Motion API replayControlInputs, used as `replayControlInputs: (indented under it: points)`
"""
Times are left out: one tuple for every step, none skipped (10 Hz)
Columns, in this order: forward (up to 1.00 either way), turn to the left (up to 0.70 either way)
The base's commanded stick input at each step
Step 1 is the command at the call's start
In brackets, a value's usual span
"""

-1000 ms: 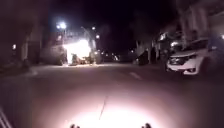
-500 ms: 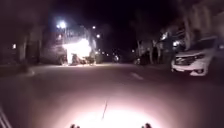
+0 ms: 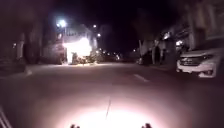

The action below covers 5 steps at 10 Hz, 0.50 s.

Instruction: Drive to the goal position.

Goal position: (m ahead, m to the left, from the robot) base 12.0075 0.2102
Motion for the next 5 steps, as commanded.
replayControlInputs:
  points:
    - [0.70,-0.35]
    - [0.70,-0.35]
    - [0.70,-0.35]
    - [0.70,-0.35]
    - [0.70,-0.29]
